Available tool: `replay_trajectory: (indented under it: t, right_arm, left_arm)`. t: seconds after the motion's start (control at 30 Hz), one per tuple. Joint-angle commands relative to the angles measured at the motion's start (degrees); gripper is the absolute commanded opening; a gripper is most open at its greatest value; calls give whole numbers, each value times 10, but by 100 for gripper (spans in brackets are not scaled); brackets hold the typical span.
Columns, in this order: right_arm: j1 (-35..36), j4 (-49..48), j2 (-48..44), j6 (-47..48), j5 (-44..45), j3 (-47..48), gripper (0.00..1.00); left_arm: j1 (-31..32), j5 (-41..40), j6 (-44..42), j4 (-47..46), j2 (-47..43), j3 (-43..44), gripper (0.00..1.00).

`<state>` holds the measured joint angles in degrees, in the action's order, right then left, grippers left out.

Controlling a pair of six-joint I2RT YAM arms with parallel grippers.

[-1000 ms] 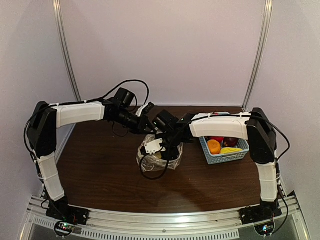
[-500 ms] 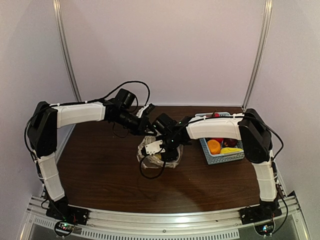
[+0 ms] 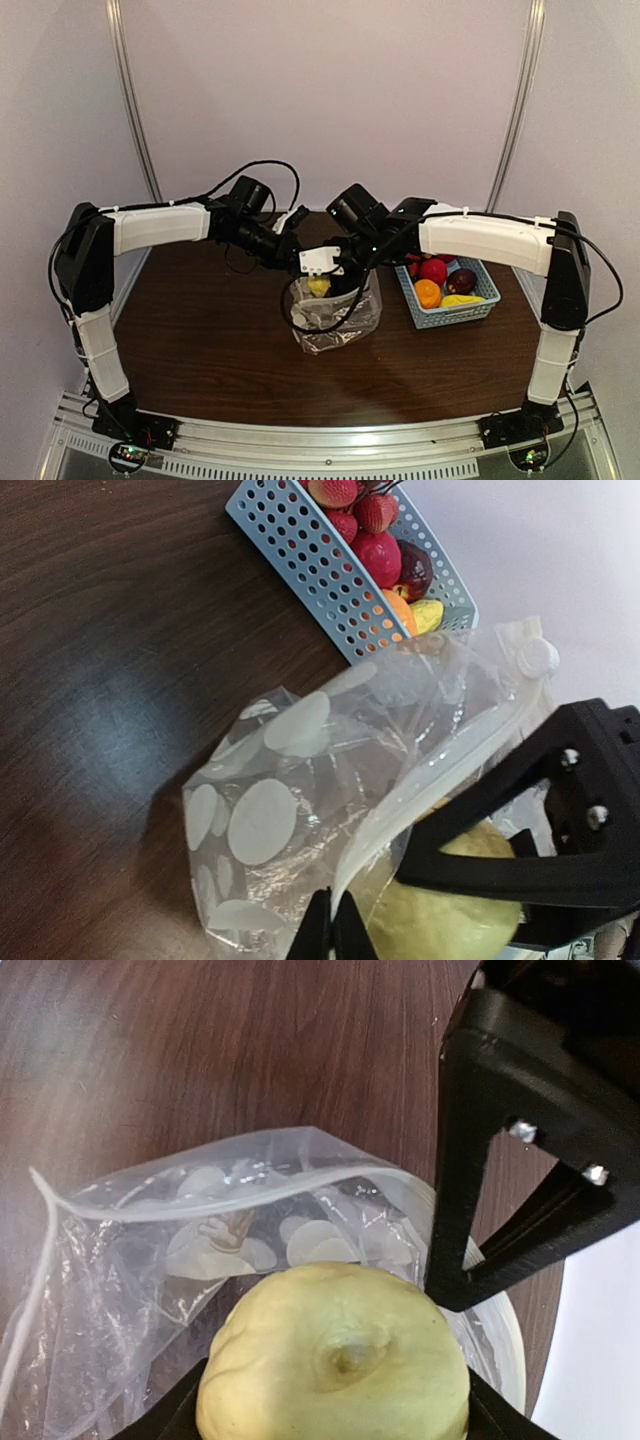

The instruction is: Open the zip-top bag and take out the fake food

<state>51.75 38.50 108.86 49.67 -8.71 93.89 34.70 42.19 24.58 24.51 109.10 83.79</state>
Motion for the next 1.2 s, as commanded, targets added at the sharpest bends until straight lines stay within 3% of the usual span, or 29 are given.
replay_trajectory:
  t: [0.0,0.2,0.6,0.93,1.17]
  right_arm:
    - [1,38,-30,-27,-56,-20,66]
    - [1,22,-56,-59,-73,-22,66]
    - [-3,-42,-39,-172,47,33,67]
    - [-10,-9,-48,-192,-75,71,68]
    - [-33,33,-57,-239,-181,174,68]
  left_arm:
    - [-7,0,-2,2,-6,9,0]
    - [-7,10,-2,2,-11,10,0]
    - [-7,35,3,-2,-28,10,0]
    - [-7,37,3,-4,-41,9,0]
    - [-7,36,3,-5,-40,8,0]
